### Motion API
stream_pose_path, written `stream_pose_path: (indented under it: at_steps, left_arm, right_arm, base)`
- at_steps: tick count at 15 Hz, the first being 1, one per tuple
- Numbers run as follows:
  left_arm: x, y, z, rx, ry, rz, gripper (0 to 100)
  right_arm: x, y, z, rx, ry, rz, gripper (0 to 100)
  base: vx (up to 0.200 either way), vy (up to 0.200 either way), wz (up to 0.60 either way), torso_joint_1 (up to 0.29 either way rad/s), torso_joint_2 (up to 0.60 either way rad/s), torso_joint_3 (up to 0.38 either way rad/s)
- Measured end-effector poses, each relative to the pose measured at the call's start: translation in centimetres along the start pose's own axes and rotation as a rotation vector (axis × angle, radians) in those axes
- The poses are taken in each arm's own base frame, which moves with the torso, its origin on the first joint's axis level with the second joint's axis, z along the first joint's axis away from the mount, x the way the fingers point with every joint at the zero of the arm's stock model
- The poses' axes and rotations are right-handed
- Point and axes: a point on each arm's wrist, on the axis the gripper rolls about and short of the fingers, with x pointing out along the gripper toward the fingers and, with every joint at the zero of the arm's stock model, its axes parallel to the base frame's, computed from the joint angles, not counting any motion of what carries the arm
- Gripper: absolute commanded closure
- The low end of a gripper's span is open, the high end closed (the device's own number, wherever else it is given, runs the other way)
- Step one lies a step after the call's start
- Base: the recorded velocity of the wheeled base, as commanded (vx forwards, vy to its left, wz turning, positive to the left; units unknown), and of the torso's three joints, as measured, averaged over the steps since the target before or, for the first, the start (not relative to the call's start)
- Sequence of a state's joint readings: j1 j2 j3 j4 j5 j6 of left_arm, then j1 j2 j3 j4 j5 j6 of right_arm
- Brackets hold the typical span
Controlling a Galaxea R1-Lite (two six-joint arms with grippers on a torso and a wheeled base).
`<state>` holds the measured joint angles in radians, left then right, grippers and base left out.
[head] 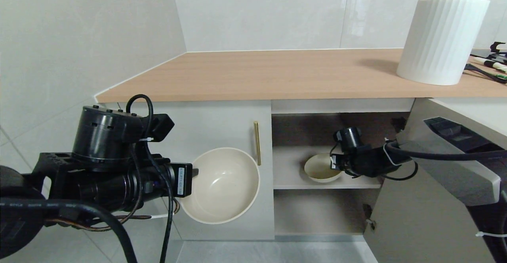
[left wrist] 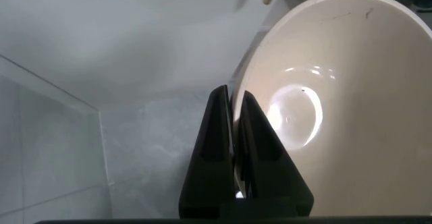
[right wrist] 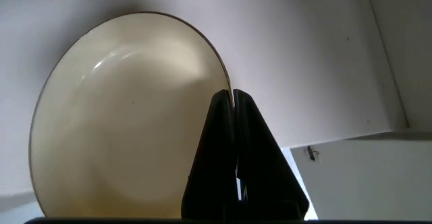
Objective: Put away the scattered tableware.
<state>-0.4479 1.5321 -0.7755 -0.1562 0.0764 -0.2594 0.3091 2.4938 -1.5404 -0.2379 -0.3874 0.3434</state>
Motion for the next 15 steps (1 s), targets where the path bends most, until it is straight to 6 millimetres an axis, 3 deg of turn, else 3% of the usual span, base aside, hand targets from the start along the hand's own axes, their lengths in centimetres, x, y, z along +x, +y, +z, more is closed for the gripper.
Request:
stream_pose_path:
  at_steps: [7, 15]
  left_arm:
    - [0.0, 0.0, 0.0, -0.001, 0.0, -0.001, 100]
    - [0.0, 0.0, 0.0, 0.0, 0.001, -0.003, 100]
  right_arm:
    - [3.3, -0.3, -0.3, 0.003, -0.018, -0.036, 100]
    - [4.2, -0.1, -1.2, -0.005, -0.005, -0.04, 100]
  base:
    - [0.0, 0.0, 0.0, 0.0, 0.0, 0.0]
    - [0.0, 0.0, 0.0, 0.0, 0.0, 0.0]
